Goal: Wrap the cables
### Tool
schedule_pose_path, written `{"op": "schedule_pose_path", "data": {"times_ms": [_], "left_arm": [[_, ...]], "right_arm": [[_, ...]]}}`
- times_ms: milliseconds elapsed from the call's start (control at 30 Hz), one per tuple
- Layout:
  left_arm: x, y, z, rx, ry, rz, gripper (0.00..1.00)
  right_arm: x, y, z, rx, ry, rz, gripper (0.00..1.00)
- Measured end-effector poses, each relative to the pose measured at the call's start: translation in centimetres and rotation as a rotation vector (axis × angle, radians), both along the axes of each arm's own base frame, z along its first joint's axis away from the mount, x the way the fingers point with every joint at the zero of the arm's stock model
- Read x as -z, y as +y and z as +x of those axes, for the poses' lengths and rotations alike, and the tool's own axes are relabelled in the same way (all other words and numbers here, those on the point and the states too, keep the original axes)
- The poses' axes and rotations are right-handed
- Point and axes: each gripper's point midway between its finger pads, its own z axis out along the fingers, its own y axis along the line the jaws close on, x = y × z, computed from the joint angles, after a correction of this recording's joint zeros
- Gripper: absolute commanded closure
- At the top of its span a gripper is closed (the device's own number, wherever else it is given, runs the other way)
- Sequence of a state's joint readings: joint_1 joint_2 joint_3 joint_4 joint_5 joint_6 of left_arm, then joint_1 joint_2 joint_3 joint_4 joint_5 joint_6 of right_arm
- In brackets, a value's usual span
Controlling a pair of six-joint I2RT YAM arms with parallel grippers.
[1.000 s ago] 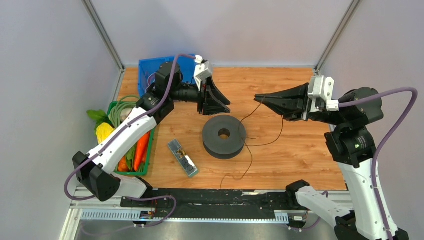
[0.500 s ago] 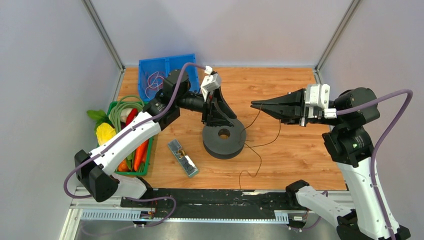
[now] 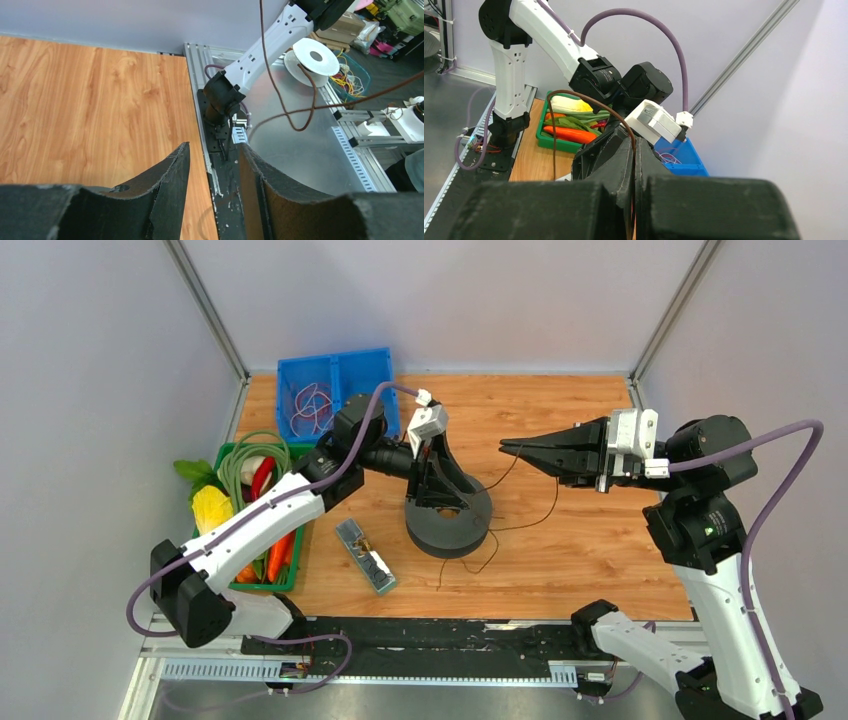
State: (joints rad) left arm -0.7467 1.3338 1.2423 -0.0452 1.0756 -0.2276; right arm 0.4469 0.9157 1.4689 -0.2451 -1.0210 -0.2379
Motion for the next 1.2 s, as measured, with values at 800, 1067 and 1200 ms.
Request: {"op": "schedule_pose_path", "data": {"times_ms": [800, 1067, 1200], "left_arm": [[-2.0, 0.1, -2.5, -0.004, -0.118, -0.046, 0.55], [-2.2, -0.1, -3.0, 0.009, -0.116, -0.055, 0.54], [-2.2, -0.1, -3.6, 0.041, -0.116, -0.056, 0.51]], "right_arm": [[0.0, 0.3, 0.7, 0.028, -0.003, 0.007, 1.00], [0.3, 0.3, 1.4, 0.052, 0.005, 0.008, 1.00], [0.4, 0.3, 1.7, 0.061, 0.007, 0.007, 1.00]]}}
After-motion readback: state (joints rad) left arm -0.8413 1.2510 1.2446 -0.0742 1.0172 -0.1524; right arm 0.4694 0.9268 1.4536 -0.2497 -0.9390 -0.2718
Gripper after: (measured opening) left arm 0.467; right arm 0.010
